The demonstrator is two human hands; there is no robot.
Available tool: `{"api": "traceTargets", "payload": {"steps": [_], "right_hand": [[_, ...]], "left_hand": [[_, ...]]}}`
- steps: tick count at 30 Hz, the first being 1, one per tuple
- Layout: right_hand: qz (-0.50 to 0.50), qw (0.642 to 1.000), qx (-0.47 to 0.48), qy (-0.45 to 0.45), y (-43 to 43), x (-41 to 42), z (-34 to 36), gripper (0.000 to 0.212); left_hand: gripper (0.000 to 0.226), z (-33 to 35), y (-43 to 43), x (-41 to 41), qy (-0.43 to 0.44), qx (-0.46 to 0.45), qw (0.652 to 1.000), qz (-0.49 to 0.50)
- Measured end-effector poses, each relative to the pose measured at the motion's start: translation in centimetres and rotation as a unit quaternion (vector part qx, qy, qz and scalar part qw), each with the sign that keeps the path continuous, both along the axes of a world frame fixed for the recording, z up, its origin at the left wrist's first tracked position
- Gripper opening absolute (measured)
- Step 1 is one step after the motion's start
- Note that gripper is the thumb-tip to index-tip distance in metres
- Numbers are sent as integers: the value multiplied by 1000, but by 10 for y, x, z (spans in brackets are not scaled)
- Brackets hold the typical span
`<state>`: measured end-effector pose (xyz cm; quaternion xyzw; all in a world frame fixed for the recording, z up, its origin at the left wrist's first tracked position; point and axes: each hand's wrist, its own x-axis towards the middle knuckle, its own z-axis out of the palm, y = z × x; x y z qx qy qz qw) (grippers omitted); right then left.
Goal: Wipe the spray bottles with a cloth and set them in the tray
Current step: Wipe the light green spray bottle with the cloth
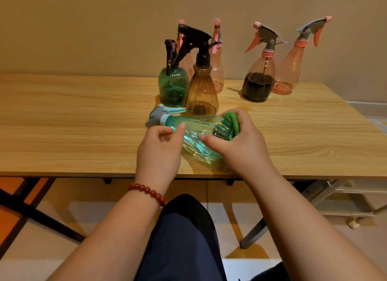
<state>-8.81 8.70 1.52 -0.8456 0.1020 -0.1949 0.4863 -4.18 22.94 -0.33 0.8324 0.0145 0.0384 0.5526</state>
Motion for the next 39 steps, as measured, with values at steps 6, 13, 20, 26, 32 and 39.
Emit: {"api": "traceTargets", "payload": {"steps": [6,13,20,26,32,39], "right_hand": [[12,994,94,-61,3,-11,4,50],[9,998,39,-49,-4,-9,-5,32],[3,995,68,-77,-11,-2,7,39],[-5,987,61,-150,-11,0,21,33],[-12,974,-11,-224,-9,-4,29,38],[-95,924,-140,-344,5,19,41,29]], "left_hand": [[80,19,-14,3,99,-313,939,-108],[18,45,-10,23,28,-299,945,-131],[30,39,1,33,-43,-169,966,-192],[44,39,0,28,-67,-78,957,-271],[66,48,12,33,-84,-141,941,-295],[36,87,-6,42,-140,-196,925,-295]]}}
